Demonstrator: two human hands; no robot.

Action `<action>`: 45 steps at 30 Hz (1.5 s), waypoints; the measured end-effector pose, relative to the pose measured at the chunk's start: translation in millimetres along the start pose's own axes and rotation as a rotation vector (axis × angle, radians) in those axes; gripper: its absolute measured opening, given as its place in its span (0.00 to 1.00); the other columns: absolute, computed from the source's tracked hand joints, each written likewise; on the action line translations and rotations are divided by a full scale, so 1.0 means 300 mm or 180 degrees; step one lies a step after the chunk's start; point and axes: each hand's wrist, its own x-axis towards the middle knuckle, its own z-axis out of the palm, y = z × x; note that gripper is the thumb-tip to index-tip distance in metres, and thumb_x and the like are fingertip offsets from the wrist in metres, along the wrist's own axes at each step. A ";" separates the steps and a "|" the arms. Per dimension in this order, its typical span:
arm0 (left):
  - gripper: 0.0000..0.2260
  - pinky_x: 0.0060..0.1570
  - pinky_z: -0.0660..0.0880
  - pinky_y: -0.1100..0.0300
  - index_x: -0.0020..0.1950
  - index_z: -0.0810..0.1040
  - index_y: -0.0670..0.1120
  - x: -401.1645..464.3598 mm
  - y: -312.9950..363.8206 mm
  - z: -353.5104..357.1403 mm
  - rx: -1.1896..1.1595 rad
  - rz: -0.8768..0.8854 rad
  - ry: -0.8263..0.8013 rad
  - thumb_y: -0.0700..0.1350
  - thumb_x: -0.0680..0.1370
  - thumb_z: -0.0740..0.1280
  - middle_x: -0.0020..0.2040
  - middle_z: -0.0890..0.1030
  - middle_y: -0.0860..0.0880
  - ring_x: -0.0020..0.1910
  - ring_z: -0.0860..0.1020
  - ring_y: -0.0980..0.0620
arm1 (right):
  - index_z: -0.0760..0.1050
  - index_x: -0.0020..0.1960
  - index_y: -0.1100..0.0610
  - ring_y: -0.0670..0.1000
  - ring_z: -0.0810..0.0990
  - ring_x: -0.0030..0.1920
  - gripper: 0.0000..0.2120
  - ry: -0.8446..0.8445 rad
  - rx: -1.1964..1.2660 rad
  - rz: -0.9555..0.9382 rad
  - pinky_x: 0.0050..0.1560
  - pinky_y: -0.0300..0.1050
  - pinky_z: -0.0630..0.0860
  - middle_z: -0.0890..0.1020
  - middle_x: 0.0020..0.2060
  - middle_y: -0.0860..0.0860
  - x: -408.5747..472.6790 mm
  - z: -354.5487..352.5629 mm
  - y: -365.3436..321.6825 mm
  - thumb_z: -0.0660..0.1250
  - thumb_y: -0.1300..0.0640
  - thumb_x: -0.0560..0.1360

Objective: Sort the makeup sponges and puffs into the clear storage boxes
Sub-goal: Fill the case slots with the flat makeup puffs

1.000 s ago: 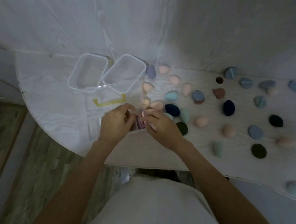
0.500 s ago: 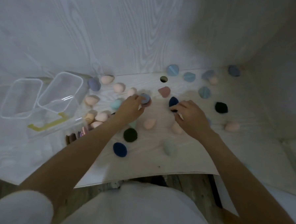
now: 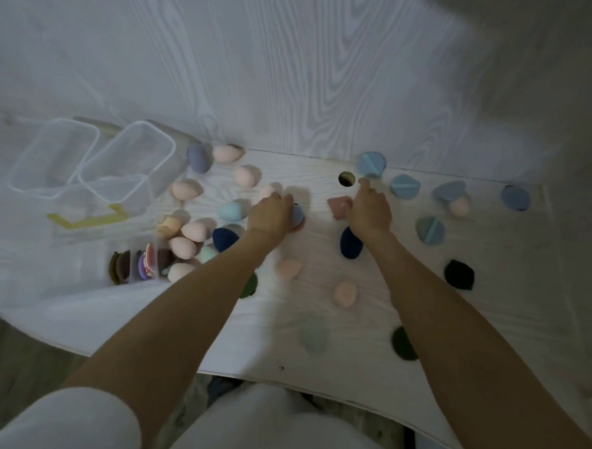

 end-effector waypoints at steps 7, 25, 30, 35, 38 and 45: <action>0.11 0.34 0.66 0.61 0.55 0.72 0.43 -0.144 0.003 -0.064 -0.1301 0.0129 0.0788 0.49 0.77 0.65 0.50 0.78 0.48 0.43 0.75 0.50 | 0.73 0.53 0.62 0.57 0.75 0.52 0.08 0.0287 -0.0053 -0.0199 0.48 0.48 0.70 0.77 0.53 0.59 -0.027 0.007 -0.057 0.63 0.60 0.76; 0.12 0.36 0.74 0.70 0.54 0.77 0.51 -0.714 -0.807 -0.213 -0.2857 -0.1592 0.1470 0.45 0.72 0.72 0.40 0.79 0.54 0.37 0.78 0.61 | 0.69 0.54 0.52 0.52 0.82 0.45 0.14 -0.0406 0.2784 -0.0681 0.38 0.45 0.81 0.81 0.48 0.53 -0.631 0.141 -0.756 0.66 0.65 0.74; 0.12 0.37 0.70 0.63 0.56 0.73 0.49 -0.682 -0.897 -0.177 -0.1954 -0.1220 0.1122 0.45 0.73 0.69 0.43 0.79 0.51 0.36 0.78 0.55 | 0.72 0.57 0.56 0.47 0.79 0.46 0.13 -0.0308 0.2504 -0.0703 0.46 0.39 0.78 0.80 0.49 0.52 -0.652 0.232 -0.888 0.68 0.63 0.74; 0.08 0.36 0.66 0.61 0.52 0.74 0.46 -0.649 -0.961 -0.158 -0.1504 -0.0815 0.1014 0.45 0.75 0.67 0.42 0.77 0.46 0.36 0.77 0.49 | 0.71 0.56 0.57 0.47 0.79 0.44 0.14 -0.0258 0.2449 -0.0716 0.44 0.43 0.80 0.77 0.44 0.47 -0.671 0.274 -0.949 0.68 0.65 0.73; 0.06 0.35 0.66 0.61 0.51 0.75 0.44 -0.633 -0.971 -0.146 -0.1339 -0.0590 0.0986 0.43 0.75 0.66 0.42 0.77 0.44 0.36 0.78 0.47 | 0.71 0.53 0.56 0.50 0.81 0.42 0.13 -0.0246 0.2397 -0.0734 0.43 0.52 0.81 0.80 0.44 0.51 -0.676 0.302 -0.951 0.68 0.65 0.73; 0.10 0.37 0.65 0.60 0.53 0.76 0.42 -0.601 -1.002 -0.130 -0.0837 -0.0497 0.0343 0.43 0.74 0.68 0.47 0.76 0.42 0.39 0.77 0.42 | 0.74 0.54 0.57 0.41 0.75 0.40 0.12 -0.0214 0.1938 -0.0921 0.40 0.36 0.73 0.78 0.45 0.49 -0.672 0.332 -0.974 0.68 0.64 0.72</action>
